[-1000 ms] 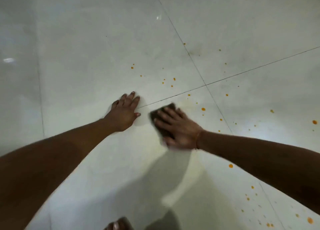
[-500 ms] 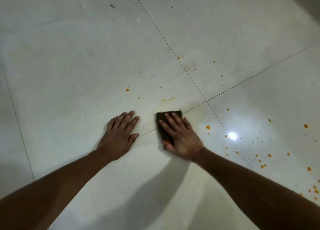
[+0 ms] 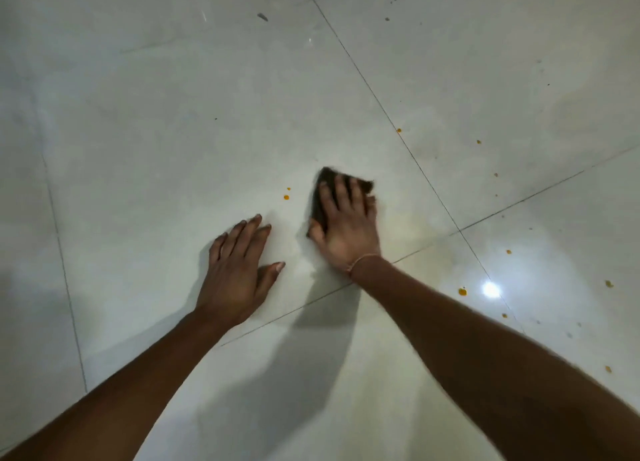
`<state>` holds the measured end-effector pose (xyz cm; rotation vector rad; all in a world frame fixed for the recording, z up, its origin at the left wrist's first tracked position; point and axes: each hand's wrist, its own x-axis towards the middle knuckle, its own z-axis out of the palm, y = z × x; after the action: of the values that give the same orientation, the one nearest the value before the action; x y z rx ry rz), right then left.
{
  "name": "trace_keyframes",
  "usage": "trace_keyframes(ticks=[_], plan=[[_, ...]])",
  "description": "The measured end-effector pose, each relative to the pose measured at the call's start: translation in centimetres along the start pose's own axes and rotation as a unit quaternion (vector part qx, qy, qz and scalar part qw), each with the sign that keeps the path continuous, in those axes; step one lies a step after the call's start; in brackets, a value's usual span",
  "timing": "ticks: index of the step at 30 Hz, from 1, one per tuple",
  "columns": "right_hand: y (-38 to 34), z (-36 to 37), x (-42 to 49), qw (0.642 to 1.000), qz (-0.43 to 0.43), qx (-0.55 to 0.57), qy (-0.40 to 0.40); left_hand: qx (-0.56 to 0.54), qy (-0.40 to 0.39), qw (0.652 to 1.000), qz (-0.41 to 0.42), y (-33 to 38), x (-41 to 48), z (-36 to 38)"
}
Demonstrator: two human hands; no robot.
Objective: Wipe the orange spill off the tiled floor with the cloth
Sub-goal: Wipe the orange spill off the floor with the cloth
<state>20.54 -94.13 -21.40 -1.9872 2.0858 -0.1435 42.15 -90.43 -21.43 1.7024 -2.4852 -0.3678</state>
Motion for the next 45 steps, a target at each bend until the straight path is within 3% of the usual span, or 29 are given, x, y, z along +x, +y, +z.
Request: trace_keyframes(ticks=[2,4,5,7,9,10,13,16,19,21,22,23,25,27,28,29,32,33,34,36,37,38,39,40,42,43,44,45], plan=[[-2.3,0.7,-3.7,0.991,-0.129,0.002,-0.044,0.015,-0.009,1.000,-0.019,-1.7,0.3,-0.4],[0.5,0.1,-6.3,0.977,-0.203,-0.004,-0.068,0.030,-0.026,0.999,-0.032,-2.8,0.2,-0.5],[2.6,-0.4,-6.1,0.979,-0.197,-0.004,-0.054,0.036,-0.030,0.998,-0.031,-3.0,0.2,-0.4],[5.4,-0.9,-2.9,0.995,-0.097,-0.013,-0.025,0.042,-0.026,0.998,-0.025,-3.0,0.3,0.0],[4.0,-1.4,2.6,1.000,0.015,-0.010,-0.012,0.037,-0.026,0.999,-0.025,-2.9,0.3,0.0],[1.7,-1.3,4.5,0.999,0.032,-0.015,-0.013,0.035,-0.024,0.999,-0.024,-2.8,0.3,0.0],[-5.4,0.2,3.5,0.995,-0.089,-0.011,-0.050,0.023,-0.017,0.999,-0.020,-3.1,0.3,-0.1],[-2.1,0.6,-3.3,0.974,-0.220,-0.019,-0.057,0.014,-0.017,0.999,-0.024,-2.9,0.1,-0.3],[4.1,-0.6,-1.8,0.991,-0.130,-0.028,-0.034,0.019,-0.028,0.999,-0.023,-2.5,0.3,-0.4],[3.6,-1.1,0.8,1.000,-0.014,-0.016,-0.023,0.025,-0.038,0.999,-0.024,-2.5,0.4,-0.2],[2.4,-1.0,0.8,1.000,0.002,-0.012,-0.013,0.025,-0.041,0.998,-0.027,-2.5,0.4,-0.2],[1.6,-1.0,-0.4,0.999,-0.030,-0.007,-0.010,0.021,-0.042,0.998,-0.030,-2.1,0.7,-0.2],[2.3,-0.2,-5.2,0.980,-0.191,-0.020,-0.052,0.018,-0.055,0.998,-0.009,-1.0,1.4,-0.6],[7.6,-1.3,-8.7,0.942,-0.313,-0.059,-0.108,0.043,-0.077,0.994,0.066,1.1,2.5,-0.8],[11.4,-1.9,-8.4,0.938,-0.324,-0.081,-0.095,0.053,-0.094,0.988,0.112,2.9,3.3,-0.9],[14.5,-2.8,-7.4,0.949,-0.288,-0.103,-0.082,0.054,-0.110,0.982,0.147,4.7,4.2,-0.8],[20.7,-6.0,-4.4,0.994,-0.045,-0.081,-0.056,0.039,-0.149,0.968,0.197,11.4,7.1,0.5],[21.6,-6.1,-5.2,0.995,-0.037,-0.083,-0.051,0.034,-0.155,0.968,0.193,13.7,7.9,1.2],[22.0,-5.9,-7.1,0.992,-0.082,-0.080,-0.053,0.031,-0.165,0.969,0.181,15.8,8.4,1.9],[21.9,-5.2,-12.8,0.961,-0.242,-0.087,-0.101,0.038,-0.169,0.974,0.144,19.3,8.9,3.1],[22.7,-4.9,-14.9,0.953,-0.270,-0.083,-0.108,0.046,-0.159,0.979,0.120,20.7,8.9,3.7],[24.0,-4.8,-15.5,0.960,-0.254,-0.068,-0.092,0.052,-0.152,0.983,0.093,22.0,8.8,4.1],[24.8,-5.0,-14.5,0.980,-0.184,-0.047,-0.065,0.054,-0.152,0.985,0.067,22.7,8.7,4.3],[25.4,-5.5,-12.2,0.997,-0.064,-0.014,-0.033,0.055,-0.149,0.986,0.047,23.1,8.7,4.5],[25.2,-6.6,-8.6,0.987,0.157,0.035,0.008,0.064,-0.145,0.987,0.033,23.1,9.0,4.6],[24.5,-6.4,-8.9,0.980,0.194,0.046,0.024,0.067,-0.148,0.986,0.033,23.2,9.2,4.5],[23.4,-6.0,-10.3,0.986,0.157,0.046,0.035,0.066,-0.154,0.985,0.032,23.2,9.3,4.4],[22.0,-4.9,-12.9,0.997,0.067,0.040,0.012,0.063,-0.162,0.984,0.029,22.9,9.3,4.3]])
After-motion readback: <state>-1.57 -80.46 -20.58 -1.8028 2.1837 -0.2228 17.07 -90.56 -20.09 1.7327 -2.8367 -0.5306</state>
